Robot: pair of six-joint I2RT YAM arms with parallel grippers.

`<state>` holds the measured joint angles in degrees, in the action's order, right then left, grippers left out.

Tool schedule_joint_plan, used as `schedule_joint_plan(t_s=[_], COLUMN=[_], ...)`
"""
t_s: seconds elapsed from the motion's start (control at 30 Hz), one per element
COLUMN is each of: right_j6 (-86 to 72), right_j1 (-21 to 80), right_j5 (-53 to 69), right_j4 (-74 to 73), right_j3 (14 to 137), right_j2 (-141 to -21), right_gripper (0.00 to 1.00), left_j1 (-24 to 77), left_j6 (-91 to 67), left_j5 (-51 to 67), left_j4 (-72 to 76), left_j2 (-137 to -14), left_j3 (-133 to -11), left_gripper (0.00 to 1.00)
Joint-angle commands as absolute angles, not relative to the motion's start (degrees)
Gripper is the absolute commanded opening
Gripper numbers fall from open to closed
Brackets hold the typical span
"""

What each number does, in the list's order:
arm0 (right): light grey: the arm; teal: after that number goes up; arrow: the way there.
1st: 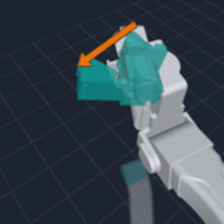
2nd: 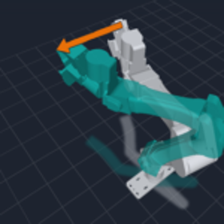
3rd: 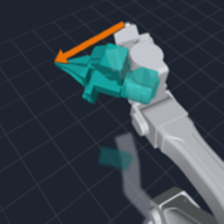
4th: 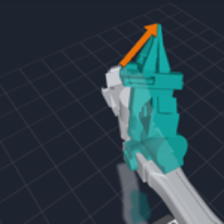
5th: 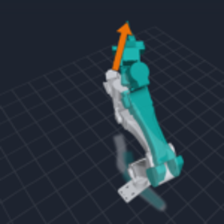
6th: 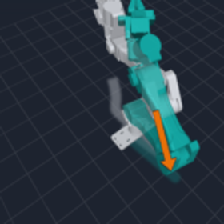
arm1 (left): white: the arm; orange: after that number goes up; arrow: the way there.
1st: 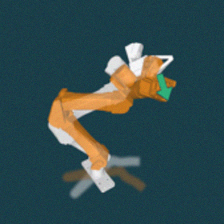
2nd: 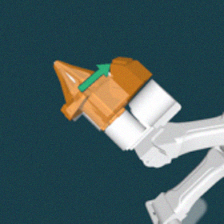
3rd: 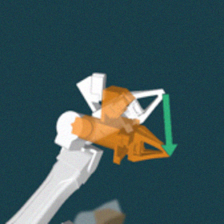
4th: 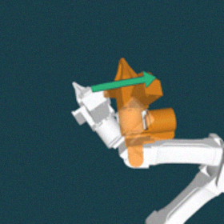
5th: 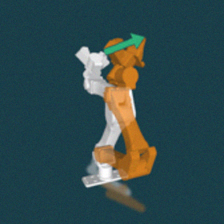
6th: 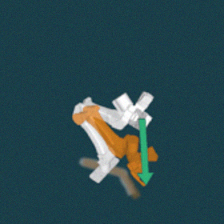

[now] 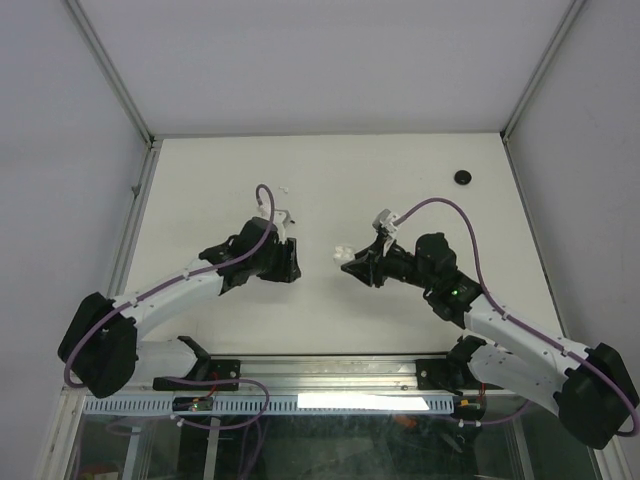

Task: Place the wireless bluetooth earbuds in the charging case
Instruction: Pick up the earbud from the center of the board.

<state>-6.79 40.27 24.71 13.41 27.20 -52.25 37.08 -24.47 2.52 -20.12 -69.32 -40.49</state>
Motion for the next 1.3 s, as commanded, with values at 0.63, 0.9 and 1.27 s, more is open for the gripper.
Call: schedule_joint_plan(t_s=[0.63, 0.9, 1.27], right_j6=[-7.5, -7.7, -7.9], right_j1=[40.5, 40.6, 40.5], right_j5=[24.5, 25.0, 24.8], right_j4=[15.2, 15.7, 15.8], right_j3=[25.9, 25.8, 25.7], right_j2=[-49.7, -50.3, -50.2], right_gripper=[0.0, 0.0, 0.0], left_j1=[43.2, 43.4, 44.0], left_j6=[-21.2, -20.7, -20.6], left_j5=[-11.3, -11.3, -11.1], left_j4=[-24.8, -25.5, -27.8], left_j2=[-89.1, -91.8, -95.1], left_j3=[-52.6, -53.4, -55.0], left_gripper=[0.37, 0.34, 0.25])
